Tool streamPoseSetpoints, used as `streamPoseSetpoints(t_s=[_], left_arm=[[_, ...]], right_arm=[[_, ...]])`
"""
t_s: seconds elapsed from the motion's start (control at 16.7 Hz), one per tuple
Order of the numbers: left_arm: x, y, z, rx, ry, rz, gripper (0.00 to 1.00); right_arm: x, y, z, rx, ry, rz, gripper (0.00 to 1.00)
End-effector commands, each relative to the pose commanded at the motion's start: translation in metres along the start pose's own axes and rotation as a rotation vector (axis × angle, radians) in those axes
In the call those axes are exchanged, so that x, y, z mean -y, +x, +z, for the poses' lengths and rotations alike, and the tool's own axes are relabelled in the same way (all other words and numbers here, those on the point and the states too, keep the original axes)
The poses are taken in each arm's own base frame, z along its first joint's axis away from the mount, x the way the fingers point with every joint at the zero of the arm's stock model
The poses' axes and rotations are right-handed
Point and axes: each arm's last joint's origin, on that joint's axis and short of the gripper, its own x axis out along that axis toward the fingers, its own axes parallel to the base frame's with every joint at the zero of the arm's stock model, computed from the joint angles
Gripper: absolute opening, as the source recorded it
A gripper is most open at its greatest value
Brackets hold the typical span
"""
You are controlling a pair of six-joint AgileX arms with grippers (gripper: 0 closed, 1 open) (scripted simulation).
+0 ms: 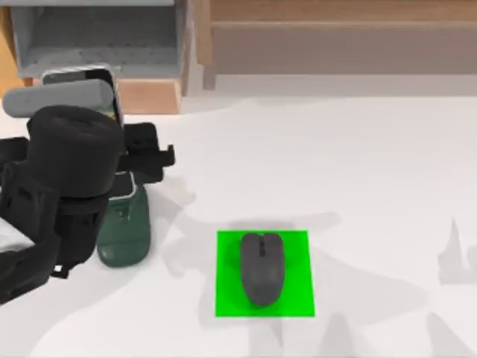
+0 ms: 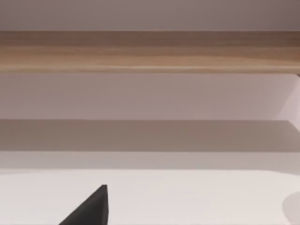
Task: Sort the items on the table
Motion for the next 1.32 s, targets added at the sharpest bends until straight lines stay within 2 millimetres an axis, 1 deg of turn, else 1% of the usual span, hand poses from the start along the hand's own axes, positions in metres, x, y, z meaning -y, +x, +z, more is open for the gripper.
streamPoseSetpoints(t_s=[0.78, 0.84, 1.32], left_arm=[[0.0000, 0.0000, 0.0000, 0.000, 0.000, 0.000, 0.98], [0.0000, 0.0000, 0.0000, 0.000, 0.000, 0.000, 1.00], [0.0001, -0.0003, 0.0000, 0.000, 0.000, -0.001, 1.00]], right_arm=[[0.0000, 0.0000, 0.0000, 0.000, 0.000, 0.000, 1.00], [0.0000, 0.0000, 0.0000, 0.000, 0.000, 0.000, 1.00], [0.0000, 0.0000, 0.0000, 0.000, 0.000, 0.000, 1.00]])
